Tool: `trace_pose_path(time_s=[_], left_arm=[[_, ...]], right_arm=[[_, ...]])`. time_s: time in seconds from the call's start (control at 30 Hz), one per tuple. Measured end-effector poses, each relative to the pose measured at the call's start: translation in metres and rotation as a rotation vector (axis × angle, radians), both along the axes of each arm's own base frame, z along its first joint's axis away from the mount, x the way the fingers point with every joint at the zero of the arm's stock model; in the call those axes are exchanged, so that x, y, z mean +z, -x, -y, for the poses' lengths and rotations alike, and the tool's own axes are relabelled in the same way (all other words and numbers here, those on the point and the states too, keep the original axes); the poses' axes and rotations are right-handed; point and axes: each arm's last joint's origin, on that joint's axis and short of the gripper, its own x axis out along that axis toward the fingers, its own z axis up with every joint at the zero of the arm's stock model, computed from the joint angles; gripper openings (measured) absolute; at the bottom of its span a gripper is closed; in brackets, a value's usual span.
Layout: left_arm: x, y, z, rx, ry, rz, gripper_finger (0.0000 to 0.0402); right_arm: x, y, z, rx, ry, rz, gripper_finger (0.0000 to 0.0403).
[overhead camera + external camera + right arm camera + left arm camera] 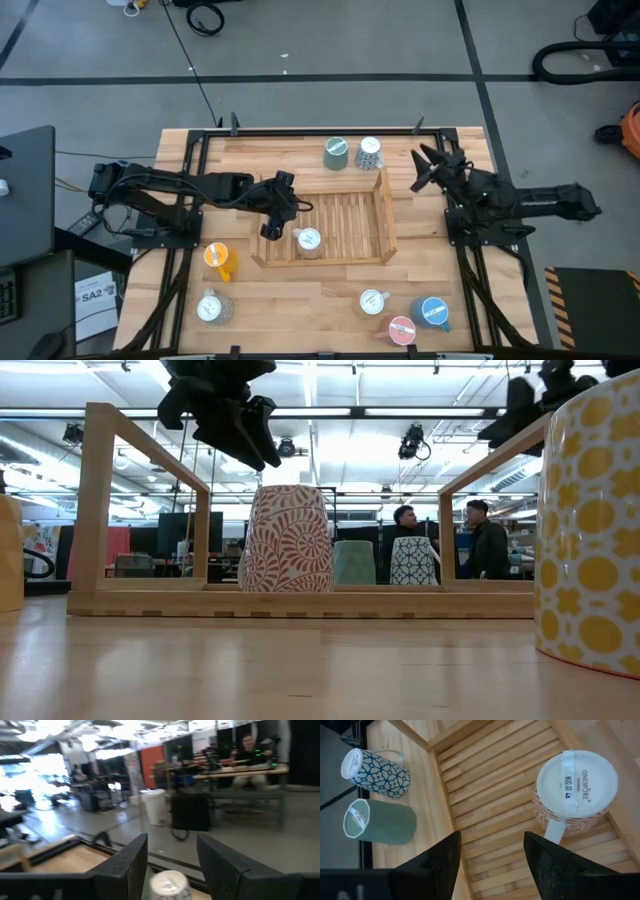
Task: Place coffee mugs
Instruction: Put the blue patterned mug on the shelf
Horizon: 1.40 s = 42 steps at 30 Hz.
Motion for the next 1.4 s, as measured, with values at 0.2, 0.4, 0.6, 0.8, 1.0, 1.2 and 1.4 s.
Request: trace_pose_path(time_s=[0.2, 0.4, 0.6, 0.8, 1.0, 1.2, 1.4], left_arm=[[0.000, 0.000, 0.000, 0.016, 0.015, 0.003, 0.0222], [0.000, 0.000, 0.000, 0.019, 0.017, 0.004, 0.0222], [0.000, 0.000, 0.000, 0.019, 0.017, 0.003, 0.0222], [0.000, 0.000, 0.000, 0.029, 0.027, 0.005, 0.0222], [0.000, 0.000, 0.000, 0.033, 0.031, 0.007, 0.0222], [0.000, 0.000, 0.000, 0.033, 0.031, 0.007, 0.0222], [0.000, 0.000, 0.000, 0.033, 0.031, 0.007, 0.0222]], right_arm=[[-0.007, -0.005, 0.014, -0.086, -0.043, -0.031, 0.0175], [-0.013, -0.009, 0.029, -0.032, -0.084, -0.052, 0.0175], [-0.027, -0.011, 0.044, -0.025, -0.166, -0.132, 0.0175], [-0.040, -0.015, 0.057, -0.030, -0.221, -0.213, 0.0175], [-0.054, -0.019, 0.067, 0.024, -0.295, -0.292, 0.0175], [-0.068, -0.024, 0.072, 0.059, -0.361, -0.366, 0.0175], [-0.079, -0.031, 0.077, 0.096, -0.365, -0.433, 0.0175]])
